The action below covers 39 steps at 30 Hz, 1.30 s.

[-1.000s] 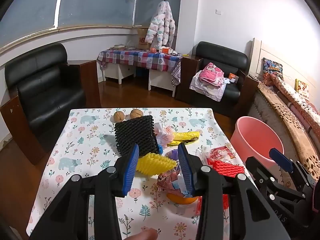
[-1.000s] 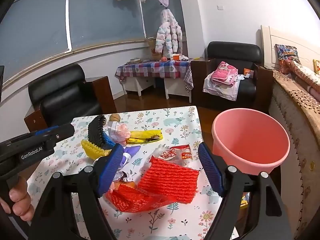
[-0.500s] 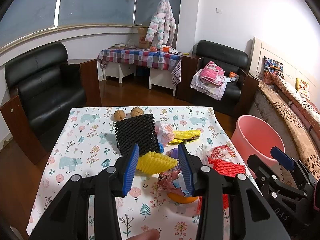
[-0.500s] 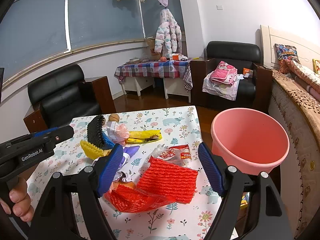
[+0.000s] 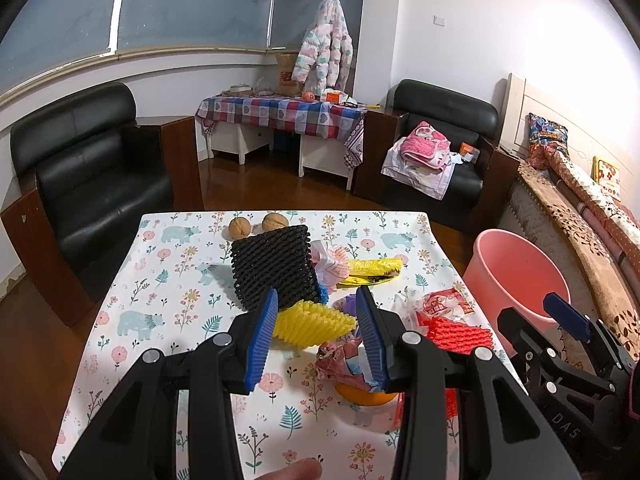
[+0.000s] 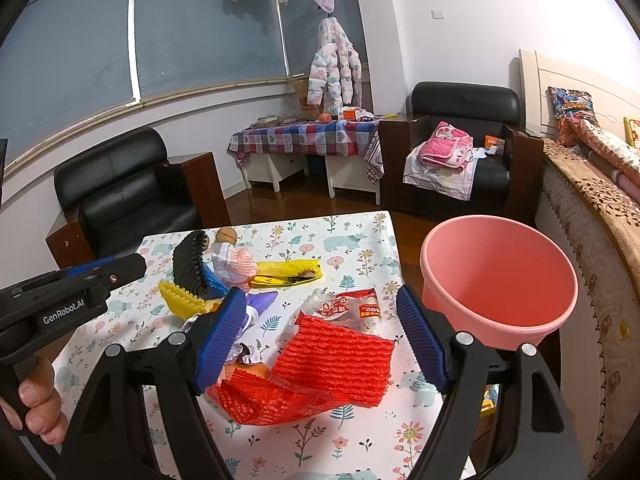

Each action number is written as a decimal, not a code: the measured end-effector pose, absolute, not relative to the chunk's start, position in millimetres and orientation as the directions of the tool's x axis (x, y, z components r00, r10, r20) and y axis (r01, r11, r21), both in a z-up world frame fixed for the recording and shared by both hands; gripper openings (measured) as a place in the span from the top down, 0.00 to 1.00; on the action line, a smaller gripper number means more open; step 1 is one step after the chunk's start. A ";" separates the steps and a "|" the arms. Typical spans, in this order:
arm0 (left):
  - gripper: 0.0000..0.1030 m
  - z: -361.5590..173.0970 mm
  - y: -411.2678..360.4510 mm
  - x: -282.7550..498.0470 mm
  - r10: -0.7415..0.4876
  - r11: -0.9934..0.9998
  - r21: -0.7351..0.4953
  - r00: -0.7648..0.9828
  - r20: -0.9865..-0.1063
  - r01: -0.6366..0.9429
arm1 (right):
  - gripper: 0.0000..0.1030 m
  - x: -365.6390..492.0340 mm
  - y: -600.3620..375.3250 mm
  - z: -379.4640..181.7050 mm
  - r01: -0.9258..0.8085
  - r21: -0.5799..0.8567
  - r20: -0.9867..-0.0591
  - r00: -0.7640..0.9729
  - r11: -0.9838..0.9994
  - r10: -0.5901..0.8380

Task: Collect trash

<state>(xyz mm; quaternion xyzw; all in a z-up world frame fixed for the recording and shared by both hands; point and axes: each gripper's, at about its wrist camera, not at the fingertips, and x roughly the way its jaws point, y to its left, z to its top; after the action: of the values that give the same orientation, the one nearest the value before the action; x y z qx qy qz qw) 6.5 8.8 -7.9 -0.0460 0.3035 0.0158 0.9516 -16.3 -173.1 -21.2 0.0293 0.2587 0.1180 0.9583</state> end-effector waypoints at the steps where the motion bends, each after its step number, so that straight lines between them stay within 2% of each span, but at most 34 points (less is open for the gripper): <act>1: 0.61 -8.3 9.2 6.7 0.001 0.995 -0.079 0.815 -0.580 -0.058 | 0.24 -16.4 -173.5 -21.2 -0.211 0.117 -0.489 0.838 0.970 0.241; 39: 0.61 -21.2 -1.2 -1.3 0.002 0.996 -0.074 0.806 -0.592 -0.057 | 0.24 -15.7 -192.9 -19.7 -0.192 0.112 -0.486 0.845 0.975 0.223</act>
<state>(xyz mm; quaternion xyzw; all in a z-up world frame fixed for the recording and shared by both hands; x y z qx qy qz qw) -1.3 -1.2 -21.2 -0.0442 0.3111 0.0155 0.9492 -15.7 -192.9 -19.7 0.0295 0.2564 0.1081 0.9601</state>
